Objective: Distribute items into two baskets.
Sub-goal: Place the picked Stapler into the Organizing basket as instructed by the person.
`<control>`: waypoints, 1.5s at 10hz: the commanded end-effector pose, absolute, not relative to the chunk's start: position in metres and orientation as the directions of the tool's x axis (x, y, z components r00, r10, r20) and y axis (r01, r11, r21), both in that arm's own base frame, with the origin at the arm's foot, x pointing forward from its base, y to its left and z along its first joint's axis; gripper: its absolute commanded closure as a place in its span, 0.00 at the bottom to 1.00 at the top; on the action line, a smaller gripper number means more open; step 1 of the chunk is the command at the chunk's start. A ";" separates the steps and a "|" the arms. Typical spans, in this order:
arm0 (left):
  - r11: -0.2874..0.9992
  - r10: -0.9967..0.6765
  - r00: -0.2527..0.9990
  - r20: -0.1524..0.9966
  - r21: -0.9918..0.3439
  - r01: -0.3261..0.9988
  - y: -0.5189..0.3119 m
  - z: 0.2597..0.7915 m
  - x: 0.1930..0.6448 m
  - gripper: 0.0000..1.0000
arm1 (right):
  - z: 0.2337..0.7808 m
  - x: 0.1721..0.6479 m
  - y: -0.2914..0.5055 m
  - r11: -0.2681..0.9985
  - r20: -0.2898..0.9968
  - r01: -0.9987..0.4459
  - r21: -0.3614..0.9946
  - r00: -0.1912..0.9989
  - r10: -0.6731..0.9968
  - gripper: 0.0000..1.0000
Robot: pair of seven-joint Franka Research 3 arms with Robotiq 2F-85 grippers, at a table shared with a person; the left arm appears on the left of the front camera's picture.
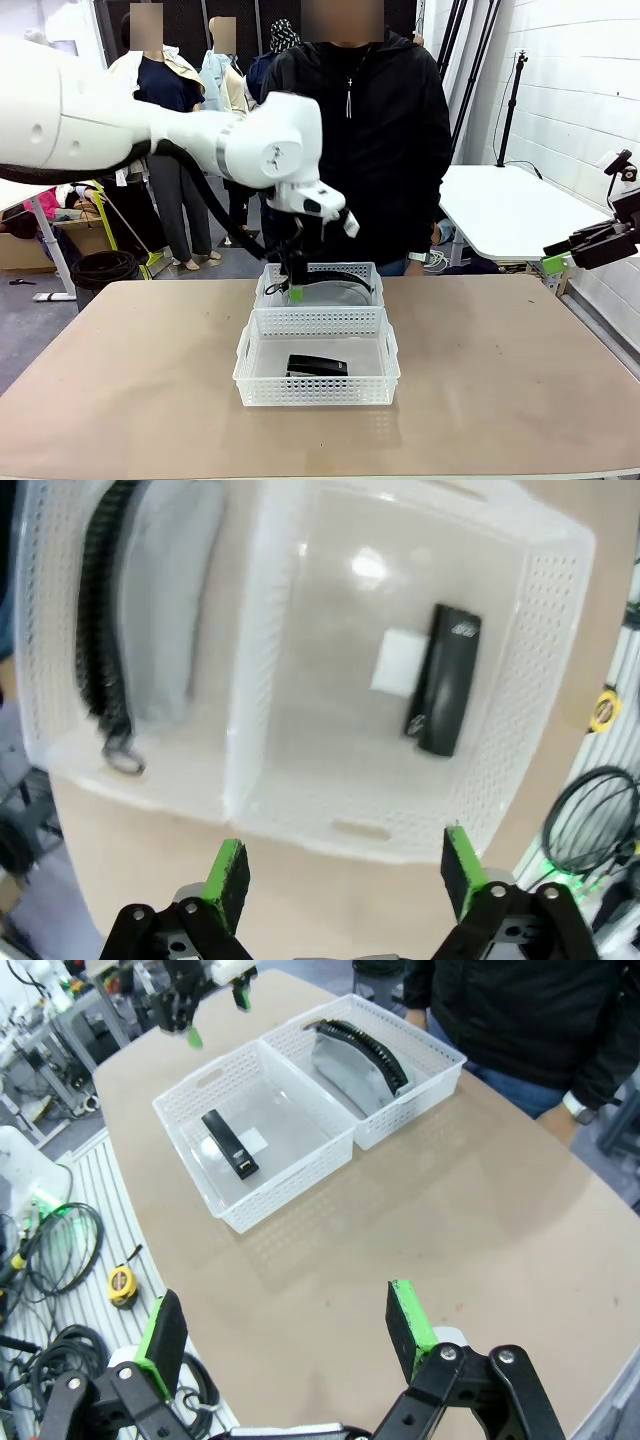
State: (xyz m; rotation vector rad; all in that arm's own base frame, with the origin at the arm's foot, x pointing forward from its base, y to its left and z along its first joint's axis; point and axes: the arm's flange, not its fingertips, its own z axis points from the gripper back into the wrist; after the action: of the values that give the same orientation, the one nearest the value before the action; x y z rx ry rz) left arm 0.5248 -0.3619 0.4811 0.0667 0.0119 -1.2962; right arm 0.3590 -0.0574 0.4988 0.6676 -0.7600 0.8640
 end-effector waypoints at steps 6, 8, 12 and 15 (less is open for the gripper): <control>0.725 -0.687 0.723 0.075 0.001 0.688 -0.165 0.597 0.552 0.00 | 0.494 0.358 -0.054 0.476 0.823 -0.856 0.201 0.411 0.392 0.00; 0.820 -0.558 0.813 0.168 -0.036 0.571 -0.104 0.617 0.536 0.00 | 0.494 0.358 -0.054 0.476 0.823 -0.856 0.201 0.411 0.392 0.00; 0.918 -0.315 0.913 0.260 -0.159 0.362 0.011 0.606 0.504 0.00 | 0.494 0.358 -0.054 0.476 0.823 -0.856 0.201 0.411 0.392 0.00; 0.896 -0.233 0.891 0.390 -0.269 0.353 0.048 0.602 0.460 0.00 | 0.494 0.358 -0.054 0.476 0.823 -0.856 0.201 0.411 0.392 0.00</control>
State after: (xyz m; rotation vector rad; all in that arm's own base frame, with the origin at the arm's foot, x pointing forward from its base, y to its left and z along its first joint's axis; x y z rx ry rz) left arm 0.4829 0.0520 0.6101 -0.2944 -0.2904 -0.2819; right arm 0.3588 -0.0576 0.4985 0.6678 -0.7596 0.8636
